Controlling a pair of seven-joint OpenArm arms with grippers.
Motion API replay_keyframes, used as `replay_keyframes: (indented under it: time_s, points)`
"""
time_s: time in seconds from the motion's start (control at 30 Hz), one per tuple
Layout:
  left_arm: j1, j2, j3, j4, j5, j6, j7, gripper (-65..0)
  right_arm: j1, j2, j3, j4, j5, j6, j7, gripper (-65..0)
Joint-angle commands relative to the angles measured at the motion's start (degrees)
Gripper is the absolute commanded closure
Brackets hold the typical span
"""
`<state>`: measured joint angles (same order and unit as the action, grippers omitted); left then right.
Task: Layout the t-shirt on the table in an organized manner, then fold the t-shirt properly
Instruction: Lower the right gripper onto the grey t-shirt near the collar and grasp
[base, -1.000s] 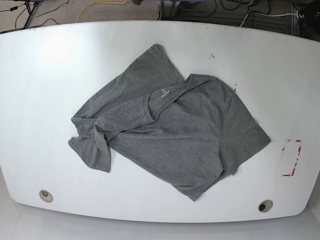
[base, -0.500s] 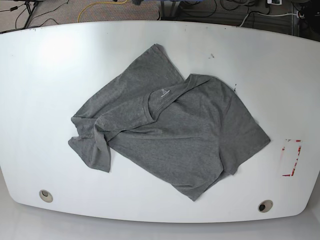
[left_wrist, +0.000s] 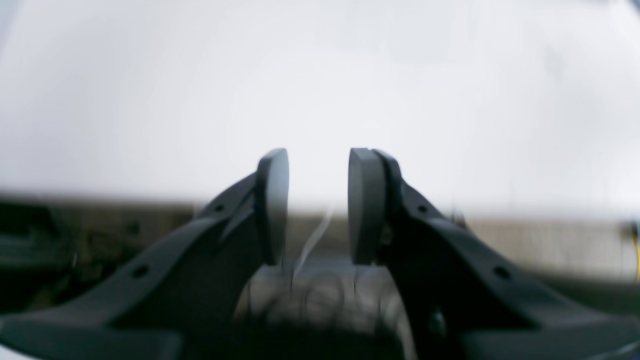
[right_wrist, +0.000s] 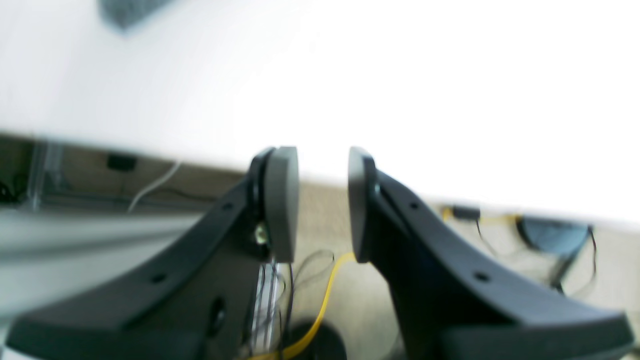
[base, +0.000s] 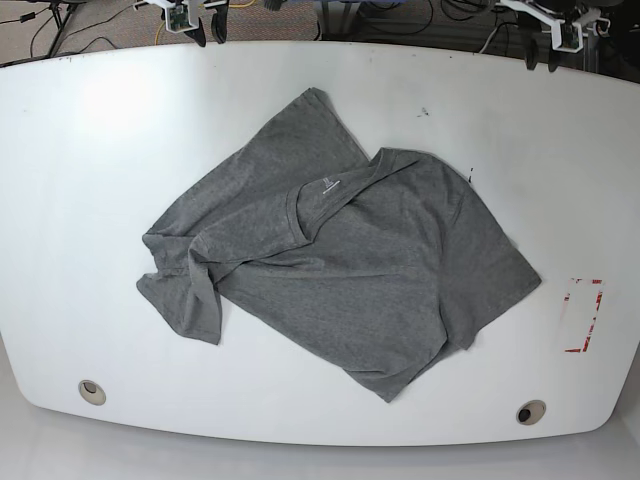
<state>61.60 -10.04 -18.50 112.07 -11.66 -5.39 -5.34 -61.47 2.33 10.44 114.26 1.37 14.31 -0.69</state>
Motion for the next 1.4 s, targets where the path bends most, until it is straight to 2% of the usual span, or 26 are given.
replay_keyframes:
  time_s: [0.0,0.03,0.1,0.2,0.33,0.43,0.53,0.8,0.93,1.17,1.37]
  points:
    - [-2.0,-0.2,-0.3,1.0,0.0,0.0,-1.1,-28.9,3.1,0.1,1.5,0.9,0.3,-0.3,1.3,-16.6]
    - [-2.5,-0.2,-0.3,1.0,0.0,0.0,-1.1,-30.3,3.7,0.1,1.5,0.9,0.3,-0.3,1.3,-16.6]
    - [-4.2,-0.2,-0.3,1.0,0.0,0.0,-1.1,-37.5,6.4,0.2,1.5,0.9,0.2,-0.3,1.3,-16.6]
    - [-6.1,-0.2,-0.3,1.0,0.0,0.0,-1.1,-41.1,10.3,0.2,1.3,0.8,-0.2,-0.3,1.2,-19.3]
    - [-8.5,-0.2,-0.9,1.1,0.0,0.0,-1.1,-41.9,15.5,0.2,0.5,1.4,-0.2,-0.2,-3.1,-35.2]
    - [-10.5,0.1,-2.2,0.9,0.1,0.0,-1.1,-41.9,20.5,0.4,0.1,1.5,-0.2,-0.2,-6.7,-43.0]
    - [-12.7,0.1,-3.2,0.9,0.1,0.0,-1.1,-41.9,26.3,0.4,-0.6,1.2,-0.2,0.5,-11.3,-43.6]
    - [-14.0,0.0,-5.4,0.9,0.1,0.0,-1.1,-41.9,41.6,0.4,-4.2,0.0,-0.2,6.1,-24.0,-43.8]
    - [-15.8,-0.1,-5.5,0.9,0.2,0.0,-0.9,-41.9,49.1,0.4,-7.4,-2.7,-0.2,7.5,-28.8,-43.8]
    - [-17.5,0.0,-5.6,0.9,0.1,0.0,4.6,-41.9,58.3,0.4,-13.5,-12.0,-0.3,7.5,-30.7,-43.8]
    - [-17.6,0.2,-5.6,0.9,0.1,0.0,5.5,-41.9,63.3,0.5,-15.3,-20.9,-0.3,7.5,-30.7,-43.8]
